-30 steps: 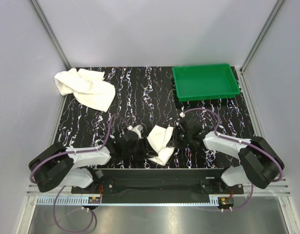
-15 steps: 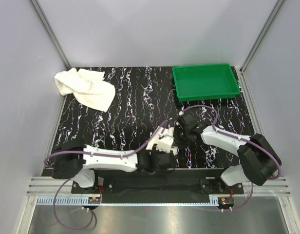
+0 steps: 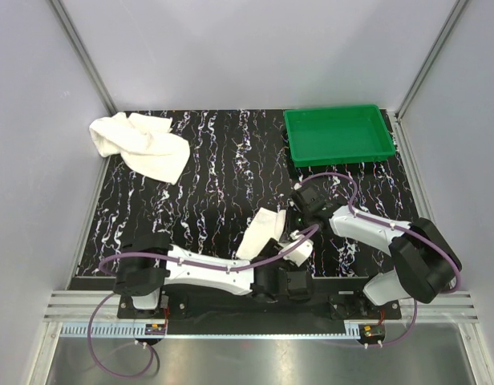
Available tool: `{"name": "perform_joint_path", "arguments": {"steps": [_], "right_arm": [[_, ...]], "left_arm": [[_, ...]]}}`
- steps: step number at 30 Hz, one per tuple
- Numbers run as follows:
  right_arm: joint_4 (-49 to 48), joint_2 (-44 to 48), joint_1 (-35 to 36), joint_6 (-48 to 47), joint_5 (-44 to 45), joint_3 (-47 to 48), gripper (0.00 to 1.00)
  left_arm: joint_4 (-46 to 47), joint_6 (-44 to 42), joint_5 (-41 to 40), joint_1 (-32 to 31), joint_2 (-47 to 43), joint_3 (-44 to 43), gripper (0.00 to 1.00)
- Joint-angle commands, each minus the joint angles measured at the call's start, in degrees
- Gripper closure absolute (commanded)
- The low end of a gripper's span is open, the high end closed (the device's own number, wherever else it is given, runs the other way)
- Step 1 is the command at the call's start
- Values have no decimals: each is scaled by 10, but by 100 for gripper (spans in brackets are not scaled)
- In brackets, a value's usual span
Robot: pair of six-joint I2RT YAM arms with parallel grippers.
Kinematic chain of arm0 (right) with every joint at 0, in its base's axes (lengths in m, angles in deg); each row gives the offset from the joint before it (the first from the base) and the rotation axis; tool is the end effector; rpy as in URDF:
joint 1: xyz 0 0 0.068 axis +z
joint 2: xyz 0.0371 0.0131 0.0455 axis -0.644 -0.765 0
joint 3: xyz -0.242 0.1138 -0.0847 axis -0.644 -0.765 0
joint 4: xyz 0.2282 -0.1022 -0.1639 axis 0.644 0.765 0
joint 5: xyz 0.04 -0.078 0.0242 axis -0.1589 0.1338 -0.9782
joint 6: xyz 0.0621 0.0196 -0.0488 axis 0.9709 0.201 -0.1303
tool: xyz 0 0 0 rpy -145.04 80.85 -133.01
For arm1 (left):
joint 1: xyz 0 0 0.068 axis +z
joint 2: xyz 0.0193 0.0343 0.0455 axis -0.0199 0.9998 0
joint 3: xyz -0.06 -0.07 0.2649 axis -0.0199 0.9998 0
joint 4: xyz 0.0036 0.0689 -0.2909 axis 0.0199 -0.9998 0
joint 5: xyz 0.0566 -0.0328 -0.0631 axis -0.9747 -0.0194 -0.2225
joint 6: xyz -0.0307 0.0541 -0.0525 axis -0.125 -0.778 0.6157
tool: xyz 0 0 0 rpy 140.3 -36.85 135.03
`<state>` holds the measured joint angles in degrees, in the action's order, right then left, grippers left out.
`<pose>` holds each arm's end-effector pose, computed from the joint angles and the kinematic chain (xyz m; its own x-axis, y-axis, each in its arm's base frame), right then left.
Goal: Roll the towels
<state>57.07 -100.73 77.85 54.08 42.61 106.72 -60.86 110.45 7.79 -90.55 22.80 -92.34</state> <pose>0.2356 0.1958 0.1170 -0.9629 0.0484 -0.2655 -0.0614 0.9188 0.3899 0.0521 -0.3859 0.1676 -0.5172 0.4826 -0.7068 0.5127 0.8360 0.1957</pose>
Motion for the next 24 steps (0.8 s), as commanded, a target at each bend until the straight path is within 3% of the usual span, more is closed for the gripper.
{"name": "perform_joint_path", "arguments": {"steps": [1,10,16,20,24], "right_arm": [[36,-13,3,-15,17,4,90],[46,-5,4,-16,13,8,91],[57,11,4,-17,17,0,91],[50,11,5,-12,12,-6,91],[51,12,4,-12,11,-10,91]], "left_arm": [[24,-44,-35,-2,15,-22,23],[80,-81,-15,5,103,-23,23],[77,-67,-14,14,118,-14,31],[89,-62,-11,20,109,4,49],[92,-63,-9,22,103,11,77]]}}
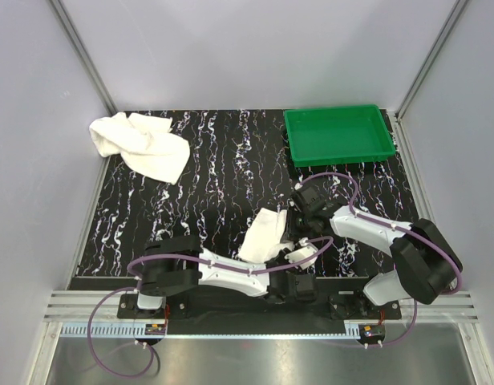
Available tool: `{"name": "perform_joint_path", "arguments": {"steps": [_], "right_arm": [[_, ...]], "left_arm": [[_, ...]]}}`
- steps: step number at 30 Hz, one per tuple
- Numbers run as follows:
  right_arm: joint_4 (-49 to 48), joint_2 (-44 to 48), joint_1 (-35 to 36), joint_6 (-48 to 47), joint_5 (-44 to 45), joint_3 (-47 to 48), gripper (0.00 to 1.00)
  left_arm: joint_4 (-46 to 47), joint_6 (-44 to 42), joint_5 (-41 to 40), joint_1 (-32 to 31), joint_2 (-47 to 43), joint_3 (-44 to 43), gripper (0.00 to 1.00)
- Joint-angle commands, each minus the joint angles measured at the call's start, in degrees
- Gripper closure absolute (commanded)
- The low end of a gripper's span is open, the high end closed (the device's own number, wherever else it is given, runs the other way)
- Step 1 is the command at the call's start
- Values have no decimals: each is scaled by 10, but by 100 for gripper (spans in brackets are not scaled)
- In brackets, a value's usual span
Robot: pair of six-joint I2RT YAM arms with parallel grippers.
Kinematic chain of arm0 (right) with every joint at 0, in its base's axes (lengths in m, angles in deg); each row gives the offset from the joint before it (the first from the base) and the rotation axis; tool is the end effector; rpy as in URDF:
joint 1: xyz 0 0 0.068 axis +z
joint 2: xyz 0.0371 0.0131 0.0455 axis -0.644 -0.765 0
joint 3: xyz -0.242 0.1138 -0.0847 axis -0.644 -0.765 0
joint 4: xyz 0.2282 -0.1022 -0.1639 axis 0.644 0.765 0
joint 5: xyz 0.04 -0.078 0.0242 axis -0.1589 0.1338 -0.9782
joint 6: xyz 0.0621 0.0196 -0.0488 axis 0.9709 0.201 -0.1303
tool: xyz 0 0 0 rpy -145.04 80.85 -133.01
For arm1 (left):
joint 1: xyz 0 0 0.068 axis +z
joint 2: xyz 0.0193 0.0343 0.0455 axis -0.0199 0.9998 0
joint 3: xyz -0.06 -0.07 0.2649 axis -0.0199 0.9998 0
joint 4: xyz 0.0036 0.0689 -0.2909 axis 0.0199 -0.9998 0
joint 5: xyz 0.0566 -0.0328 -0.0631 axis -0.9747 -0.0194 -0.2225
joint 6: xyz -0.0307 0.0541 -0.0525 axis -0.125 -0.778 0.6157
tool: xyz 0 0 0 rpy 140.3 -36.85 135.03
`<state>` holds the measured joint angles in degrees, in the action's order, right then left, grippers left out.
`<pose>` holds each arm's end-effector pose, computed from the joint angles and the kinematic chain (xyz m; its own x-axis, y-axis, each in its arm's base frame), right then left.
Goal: Roll the towels
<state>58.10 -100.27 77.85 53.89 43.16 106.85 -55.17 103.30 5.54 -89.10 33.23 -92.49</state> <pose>0.2347 0.1942 0.1188 -0.9627 0.0464 -0.2666 -0.0603 0.9236 0.3785 0.0644 -0.4003 0.1060 -0.4491 0.6193 -0.6441 0.5323 0.7644 0.3638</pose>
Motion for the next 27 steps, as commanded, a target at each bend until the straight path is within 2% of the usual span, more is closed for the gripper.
{"name": "perform_joint_path", "arguments": {"steps": [1,4,6,8,9,12,17,27], "right_arm": [[40,7,4,-11,8,-10,91],[58,13,4,-16,20,-3,87],[71,11,3,-20,40,5,77],[89,10,2,-25,61,18,65],[94,10,0,-27,67,22,51],[110,12,-15,-34,77,40,29],[141,28,-58,-59,91,82,19],[241,51,-178,-145,138,230,14]], "left_arm": [[32,10,14,7,-2,13,80],[28,13,20,8,-12,20,91],[29,20,26,8,-29,32,97],[34,28,41,8,-55,49,99],[37,32,47,9,-64,53,99],[46,46,73,14,-102,79,100],[77,69,122,27,-153,125,100],[136,72,209,77,-224,200,100]]}}
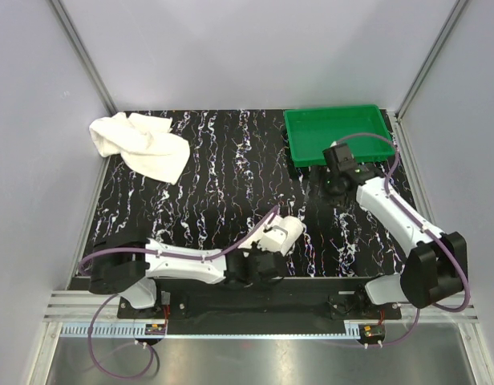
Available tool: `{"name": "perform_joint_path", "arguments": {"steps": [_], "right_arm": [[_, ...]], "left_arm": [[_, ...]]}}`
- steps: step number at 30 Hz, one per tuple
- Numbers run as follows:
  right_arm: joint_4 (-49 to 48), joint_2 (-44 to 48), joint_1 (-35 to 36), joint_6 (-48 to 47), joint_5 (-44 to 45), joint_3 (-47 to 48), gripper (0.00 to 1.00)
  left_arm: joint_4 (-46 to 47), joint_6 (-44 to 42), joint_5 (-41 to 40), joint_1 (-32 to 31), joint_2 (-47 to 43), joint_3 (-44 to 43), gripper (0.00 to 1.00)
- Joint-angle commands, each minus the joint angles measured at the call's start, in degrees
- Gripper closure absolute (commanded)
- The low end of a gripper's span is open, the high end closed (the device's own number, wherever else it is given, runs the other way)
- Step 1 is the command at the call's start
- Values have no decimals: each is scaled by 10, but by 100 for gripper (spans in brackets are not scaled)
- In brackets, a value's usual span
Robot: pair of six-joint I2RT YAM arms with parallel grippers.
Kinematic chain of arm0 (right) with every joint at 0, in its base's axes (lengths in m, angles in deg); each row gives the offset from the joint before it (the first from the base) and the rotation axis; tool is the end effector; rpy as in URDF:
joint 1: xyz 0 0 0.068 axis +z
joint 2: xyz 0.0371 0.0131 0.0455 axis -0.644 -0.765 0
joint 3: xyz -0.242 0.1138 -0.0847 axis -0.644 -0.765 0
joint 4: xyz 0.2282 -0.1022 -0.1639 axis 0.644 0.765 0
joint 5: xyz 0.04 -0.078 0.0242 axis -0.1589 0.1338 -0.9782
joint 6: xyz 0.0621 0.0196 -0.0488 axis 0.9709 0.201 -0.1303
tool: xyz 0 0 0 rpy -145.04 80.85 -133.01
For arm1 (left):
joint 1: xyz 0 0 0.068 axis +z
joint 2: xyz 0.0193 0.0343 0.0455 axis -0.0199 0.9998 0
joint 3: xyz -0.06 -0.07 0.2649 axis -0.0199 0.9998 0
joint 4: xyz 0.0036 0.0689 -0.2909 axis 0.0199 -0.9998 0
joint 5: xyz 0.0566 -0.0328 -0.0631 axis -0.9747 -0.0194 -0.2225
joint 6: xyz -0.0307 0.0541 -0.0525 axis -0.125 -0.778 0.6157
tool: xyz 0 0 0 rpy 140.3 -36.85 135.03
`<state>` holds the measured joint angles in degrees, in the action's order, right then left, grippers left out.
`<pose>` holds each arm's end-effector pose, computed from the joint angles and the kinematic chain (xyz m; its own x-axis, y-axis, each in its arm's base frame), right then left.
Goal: Roll the towels
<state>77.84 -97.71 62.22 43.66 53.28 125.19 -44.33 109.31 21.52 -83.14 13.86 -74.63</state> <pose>0.3036 0.1206 0.2184 -0.8926 0.1600 -0.4216 0.0824 0.9771 0.1962 0.0824 -0.3382 0.1295 -0.6581 0.3818 -0.6489 0.5202 0.8536 -0.0254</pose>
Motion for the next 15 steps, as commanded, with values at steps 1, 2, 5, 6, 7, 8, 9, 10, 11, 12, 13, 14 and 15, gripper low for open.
{"name": "perform_joint_path", "arguments": {"steps": [1,2,5,6,7,8,9,10,11,12,13,14,15], "right_arm": [[48,28,-26,-47,36,63,14],[47,30,-30,-48,32,67,14],[31,42,-30,-46,-6,58,14],[23,52,-30,-40,-17,47,14],[2,58,-29,-35,-46,22,14],[-9,64,-29,-31,-60,7,14],[-20,78,-29,-26,-69,-7,14],[-36,83,-30,-22,-80,-36,14],[-45,97,-29,-22,-103,-50,14],[-52,104,-30,-20,-112,-77,14],[-68,112,-31,-18,-132,-90,14],[-77,121,-29,-19,-147,-102,14],[-86,138,-30,-16,-162,-128,14]], "left_arm": [[38,13,65,22,-37,27,100],[43,17,73,27,-48,40,100],[72,29,110,51,-75,70,100],[79,31,120,65,-82,78,100],[96,39,142,72,-89,87,100],[100,45,151,81,-102,103,100],[112,49,162,102,-109,112,100],[120,52,188,111,-115,121,100],[126,59,200,133,-128,138,100],[142,62,212,144,-135,148,100],[152,67,240,156,-142,158,100],[163,74,258,181,-155,179,100],[193,80,275,194,-159,191,100]]}}
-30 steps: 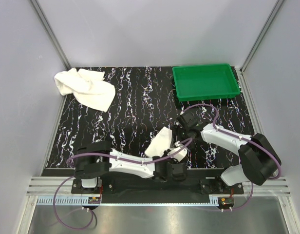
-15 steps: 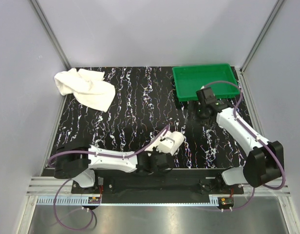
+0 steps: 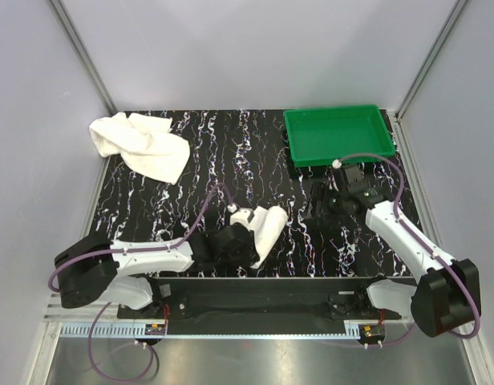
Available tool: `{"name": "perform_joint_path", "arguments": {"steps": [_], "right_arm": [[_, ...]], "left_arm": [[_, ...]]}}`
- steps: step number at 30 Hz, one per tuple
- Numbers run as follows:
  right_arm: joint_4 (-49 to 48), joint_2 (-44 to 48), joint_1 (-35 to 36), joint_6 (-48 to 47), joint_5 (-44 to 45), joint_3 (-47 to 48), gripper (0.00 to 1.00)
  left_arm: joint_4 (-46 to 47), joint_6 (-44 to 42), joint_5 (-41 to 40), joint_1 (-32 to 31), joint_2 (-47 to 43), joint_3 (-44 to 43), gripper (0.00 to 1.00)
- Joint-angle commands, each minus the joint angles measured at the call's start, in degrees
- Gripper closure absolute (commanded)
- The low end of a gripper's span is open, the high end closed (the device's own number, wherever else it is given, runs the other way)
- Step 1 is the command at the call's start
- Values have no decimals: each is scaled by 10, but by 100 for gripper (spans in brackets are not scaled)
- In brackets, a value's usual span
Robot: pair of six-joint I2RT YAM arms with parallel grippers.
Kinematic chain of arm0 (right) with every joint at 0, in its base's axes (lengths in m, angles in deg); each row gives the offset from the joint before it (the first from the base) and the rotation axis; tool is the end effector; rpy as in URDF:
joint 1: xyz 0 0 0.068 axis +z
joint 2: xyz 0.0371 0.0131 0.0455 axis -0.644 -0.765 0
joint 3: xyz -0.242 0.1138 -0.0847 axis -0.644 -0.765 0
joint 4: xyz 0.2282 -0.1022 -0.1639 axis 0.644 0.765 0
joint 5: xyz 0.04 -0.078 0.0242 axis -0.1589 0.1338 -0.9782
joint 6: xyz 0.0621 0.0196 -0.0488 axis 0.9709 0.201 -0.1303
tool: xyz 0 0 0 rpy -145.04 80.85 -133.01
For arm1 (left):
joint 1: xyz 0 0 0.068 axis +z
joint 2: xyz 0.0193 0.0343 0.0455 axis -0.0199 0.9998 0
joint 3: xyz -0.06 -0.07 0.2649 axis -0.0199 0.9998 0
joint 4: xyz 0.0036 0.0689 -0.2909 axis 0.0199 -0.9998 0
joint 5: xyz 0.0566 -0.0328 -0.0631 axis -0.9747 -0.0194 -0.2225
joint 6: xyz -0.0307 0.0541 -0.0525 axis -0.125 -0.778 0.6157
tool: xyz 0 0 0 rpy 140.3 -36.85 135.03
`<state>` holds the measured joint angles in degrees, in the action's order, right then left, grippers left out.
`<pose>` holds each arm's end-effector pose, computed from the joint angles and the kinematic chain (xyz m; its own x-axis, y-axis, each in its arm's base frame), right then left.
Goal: Roll the towels
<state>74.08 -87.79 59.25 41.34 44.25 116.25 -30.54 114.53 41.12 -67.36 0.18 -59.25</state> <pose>0.2730 0.1038 0.2172 -0.8864 0.1638 -0.4329 0.0126 0.9435 0.3312 0.1344 -0.2756 0.1256 -0.8428 0.0798 -0.5324 0.3402 0.8454 -0.4119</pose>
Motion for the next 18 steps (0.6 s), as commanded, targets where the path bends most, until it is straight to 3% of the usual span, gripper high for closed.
{"name": "perform_joint_path", "arguments": {"steps": [1,10,14,18], "right_arm": [[-74,48,1,18,-103,-53,14],[-285,106,1,108,-255,-209,13],[-393,71,1,147,-289,-259,12],[-478,25,13,165,-293,-277,12]], "left_arm": [[66,39,118,48,-27,48,100],[279,131,291,162,8,160,100],[347,167,337,225,38,213,100],[378,182,370,245,53,228,100]]}}
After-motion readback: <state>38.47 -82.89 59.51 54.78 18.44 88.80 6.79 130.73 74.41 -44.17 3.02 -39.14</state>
